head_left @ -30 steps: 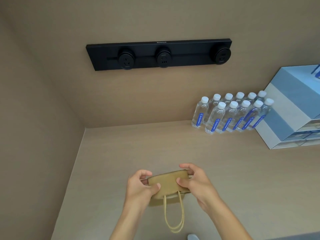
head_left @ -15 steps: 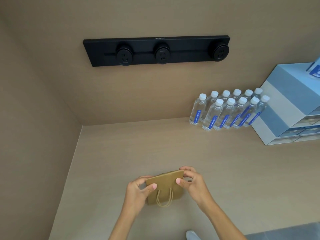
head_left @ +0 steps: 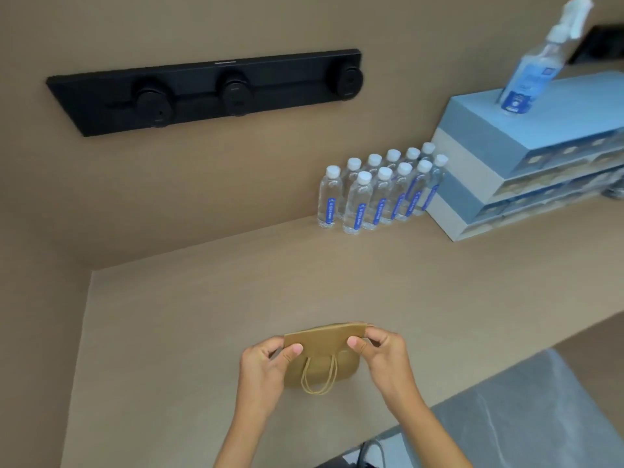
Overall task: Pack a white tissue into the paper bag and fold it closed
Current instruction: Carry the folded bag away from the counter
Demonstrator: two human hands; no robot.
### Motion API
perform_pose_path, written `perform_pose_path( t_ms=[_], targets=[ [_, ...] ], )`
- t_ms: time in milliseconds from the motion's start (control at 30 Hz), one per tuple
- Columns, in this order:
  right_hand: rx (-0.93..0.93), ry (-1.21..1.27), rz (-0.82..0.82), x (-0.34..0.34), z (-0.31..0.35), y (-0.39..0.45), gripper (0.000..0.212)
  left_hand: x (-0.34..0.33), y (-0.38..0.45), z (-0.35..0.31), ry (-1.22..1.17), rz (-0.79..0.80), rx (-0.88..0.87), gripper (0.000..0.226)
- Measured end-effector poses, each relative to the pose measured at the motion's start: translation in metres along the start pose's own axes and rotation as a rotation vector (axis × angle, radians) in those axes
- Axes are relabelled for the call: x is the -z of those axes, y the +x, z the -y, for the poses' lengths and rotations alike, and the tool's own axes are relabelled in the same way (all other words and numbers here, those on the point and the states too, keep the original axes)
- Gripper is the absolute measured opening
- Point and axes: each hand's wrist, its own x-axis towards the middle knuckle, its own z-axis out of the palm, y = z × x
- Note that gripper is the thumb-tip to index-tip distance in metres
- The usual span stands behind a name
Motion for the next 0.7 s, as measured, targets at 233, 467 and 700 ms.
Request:
perform_pose_path(
  t_ms=[233, 467, 700],
  targets=[
    [0.059, 0.042, -0.235, 0.130, -0.009, -0.033, 0.043, -0.123, -0.010, -0.032, 0.005, 0.252, -0.031, 0.032],
    [0.076, 0.068, -0.522, 0.308, -0.020, -0.066, 0.041, -0.313, -0.034, -0.069, 0.011, 0.509, -0.016, 0.026],
    [0.084, 0.024, -0.832, 0.455, -0.025, -0.099, 0.057, -0.488, -0.050, -0.105, 0.033, 0.788, -0.081, 0.025]
  ],
)
